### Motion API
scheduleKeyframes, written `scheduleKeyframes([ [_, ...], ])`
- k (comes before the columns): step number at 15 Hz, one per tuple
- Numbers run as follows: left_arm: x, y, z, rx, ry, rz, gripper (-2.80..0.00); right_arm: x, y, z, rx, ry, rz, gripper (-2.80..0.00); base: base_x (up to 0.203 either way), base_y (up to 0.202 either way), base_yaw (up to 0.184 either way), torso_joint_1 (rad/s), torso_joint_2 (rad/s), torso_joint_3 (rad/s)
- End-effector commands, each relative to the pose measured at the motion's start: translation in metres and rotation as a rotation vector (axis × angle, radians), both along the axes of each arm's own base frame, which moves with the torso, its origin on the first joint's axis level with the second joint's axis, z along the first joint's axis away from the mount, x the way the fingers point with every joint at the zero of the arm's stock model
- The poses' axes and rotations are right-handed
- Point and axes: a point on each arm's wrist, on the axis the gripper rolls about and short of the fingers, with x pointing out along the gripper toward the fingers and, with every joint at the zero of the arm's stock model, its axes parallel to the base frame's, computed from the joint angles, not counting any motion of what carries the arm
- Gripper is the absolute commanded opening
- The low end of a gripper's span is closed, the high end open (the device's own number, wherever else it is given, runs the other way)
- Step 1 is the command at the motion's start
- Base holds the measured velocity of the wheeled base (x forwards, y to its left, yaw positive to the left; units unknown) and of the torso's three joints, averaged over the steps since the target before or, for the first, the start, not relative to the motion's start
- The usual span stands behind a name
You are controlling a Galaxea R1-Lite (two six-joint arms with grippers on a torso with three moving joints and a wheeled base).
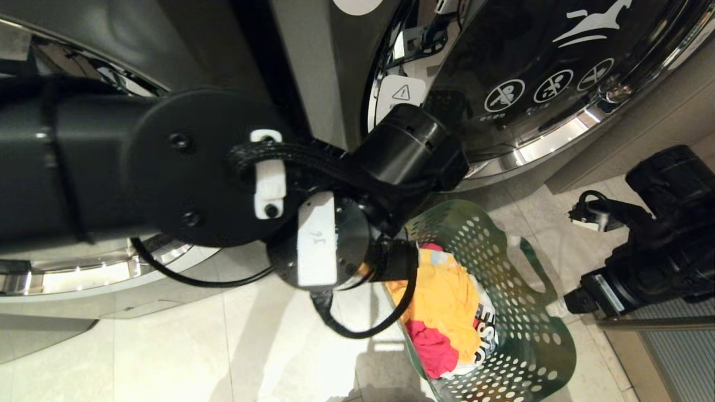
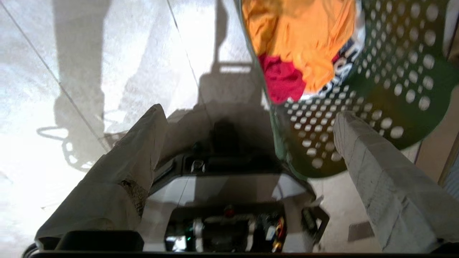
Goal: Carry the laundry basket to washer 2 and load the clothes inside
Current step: Pick up the clothes basket and put it beside the washing machine
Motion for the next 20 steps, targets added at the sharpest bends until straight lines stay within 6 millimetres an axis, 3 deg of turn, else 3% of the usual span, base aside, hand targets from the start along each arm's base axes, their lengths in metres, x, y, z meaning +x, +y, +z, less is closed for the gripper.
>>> scheduleKeyframes([
  [1, -0.028, 0.027, 0.016, -0.023, -0.011, -0.035, 0.0, -0.032, 0.002, 0.012, 0.016, -0.055, 0.035, 0.0, 0.0, 0.0, 0.0, 0.0, 0.0, 0.0],
  [3, -0.051, 0.057, 0.02, -0.013, -0.01, -0.066, 0.0, -0.05, 0.006, 0.01, 0.038, -0.049, 0.044, 0.0, 0.0, 0.0, 0.0, 0.0, 0.0, 0.0],
  [4, -0.06, 0.071, 0.023, -0.017, -0.013, -0.075, 0.0, -0.056, 0.006, 0.007, 0.039, -0.041, 0.042, -2.8, 0.0, 0.0, 0.0, 0.0, 0.0, 0.0],
  [7, -0.076, 0.115, 0.018, 0.112, 0.052, -0.059, 0.0, -0.07, 0.003, 0.003, 0.013, -0.044, 0.004, -2.8, 0.0, 0.0, 0.0, 0.0, 0.0, 0.0],
  [10, -0.068, 0.152, 0.028, 0.084, 0.046, 0.081, 0.0, -0.062, -0.016, 0.006, 0.012, -0.058, -0.177, -2.8, 0.0, 0.0, 0.0, 0.0, 0.0, 0.0],
  [11, -0.064, 0.165, 0.03, 0.071, 0.043, 0.145, -2.8, -0.061, -0.026, 0.008, 0.021, -0.067, -0.251, -2.8, 0.0, 0.0, 0.0, 0.0, 0.0, 0.0],
  [13, -0.054, 0.189, 0.031, 0.063, 0.044, 0.29, -2.8, -0.065, -0.048, 0.013, 0.029, -0.101, -0.392, -2.8, 0.0, 0.0, 0.0, 0.0, 0.0, 0.0],
  [16, -0.051, 0.229, 0.022, 0.079, 0.049, 0.535, -2.8, -0.088, -0.078, 0.023, 0.008, -0.173, -0.61, -2.8, 0.0, 0.0, 0.0, 0.0, 0.0, 0.0],
  [18, -0.07, 0.254, 0.01, 0.118, 0.035, 0.667, -2.8, -0.109, -0.076, 0.025, -0.002, -0.222, -0.637, -2.8, 0.0, 0.0, 0.0, 0.0, 0.0, 0.0],
  [20, -0.097, 0.274, -0.009, 0.147, 0.036, 0.758, -2.8, -0.138, -0.066, 0.014, -0.022, -0.242, -0.585, -2.8, 0.0, 0.0, 0.0, 0.0, 0.0, 0.0],
])
